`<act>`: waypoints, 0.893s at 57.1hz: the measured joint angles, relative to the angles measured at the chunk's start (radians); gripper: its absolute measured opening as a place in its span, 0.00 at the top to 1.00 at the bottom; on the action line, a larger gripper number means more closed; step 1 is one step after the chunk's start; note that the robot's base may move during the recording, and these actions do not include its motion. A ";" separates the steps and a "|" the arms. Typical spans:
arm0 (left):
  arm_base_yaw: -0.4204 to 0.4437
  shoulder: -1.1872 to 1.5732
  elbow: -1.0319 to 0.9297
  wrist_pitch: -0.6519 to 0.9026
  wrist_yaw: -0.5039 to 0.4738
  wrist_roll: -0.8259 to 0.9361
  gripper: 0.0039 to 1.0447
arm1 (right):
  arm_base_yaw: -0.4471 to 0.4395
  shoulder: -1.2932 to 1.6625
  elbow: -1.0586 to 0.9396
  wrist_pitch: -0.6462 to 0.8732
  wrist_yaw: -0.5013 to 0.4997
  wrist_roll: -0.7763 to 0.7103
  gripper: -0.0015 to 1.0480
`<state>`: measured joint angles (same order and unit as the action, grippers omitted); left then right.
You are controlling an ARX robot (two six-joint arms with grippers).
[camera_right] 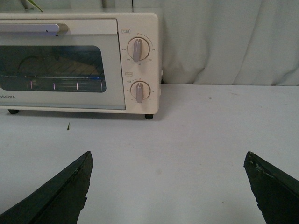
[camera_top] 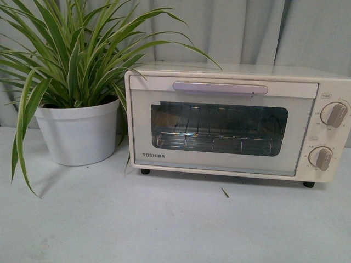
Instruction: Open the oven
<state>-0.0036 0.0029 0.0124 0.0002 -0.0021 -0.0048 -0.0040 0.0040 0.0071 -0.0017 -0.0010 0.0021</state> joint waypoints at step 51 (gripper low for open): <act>-0.287 0.428 0.146 -0.075 -0.226 -0.457 0.06 | 0.000 0.000 0.000 0.000 0.000 0.000 0.09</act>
<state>-0.2905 0.4309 0.1589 -0.0750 -0.2283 -0.4614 -0.0040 0.0040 0.0071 -0.0021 -0.0010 0.0021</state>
